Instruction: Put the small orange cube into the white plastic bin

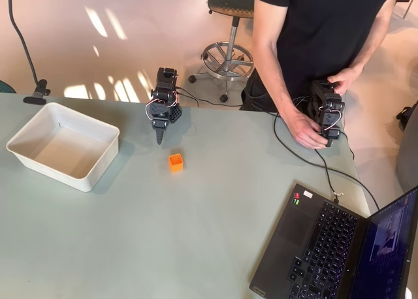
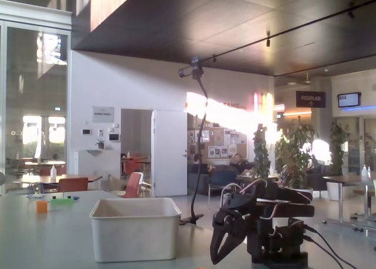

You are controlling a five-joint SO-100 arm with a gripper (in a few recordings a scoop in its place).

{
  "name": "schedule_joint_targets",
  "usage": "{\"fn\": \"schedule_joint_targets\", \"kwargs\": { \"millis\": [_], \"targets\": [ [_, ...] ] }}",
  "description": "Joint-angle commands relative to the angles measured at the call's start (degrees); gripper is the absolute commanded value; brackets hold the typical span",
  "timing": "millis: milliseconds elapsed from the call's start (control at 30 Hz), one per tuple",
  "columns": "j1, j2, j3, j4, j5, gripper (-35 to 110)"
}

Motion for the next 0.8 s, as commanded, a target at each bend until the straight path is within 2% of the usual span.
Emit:
{"fn": "schedule_joint_targets", "kwargs": {
  "millis": [0, 533, 767],
  "targets": [
    [0.4, -0.3, 0.0, 0.3, -0.4, -2],
    [0.3, -3.3, -2.9, -0.5, -1.8, -1],
    [0.4, -14.8, -16.4, -0.5, -9.5, 19]
  ]
}}
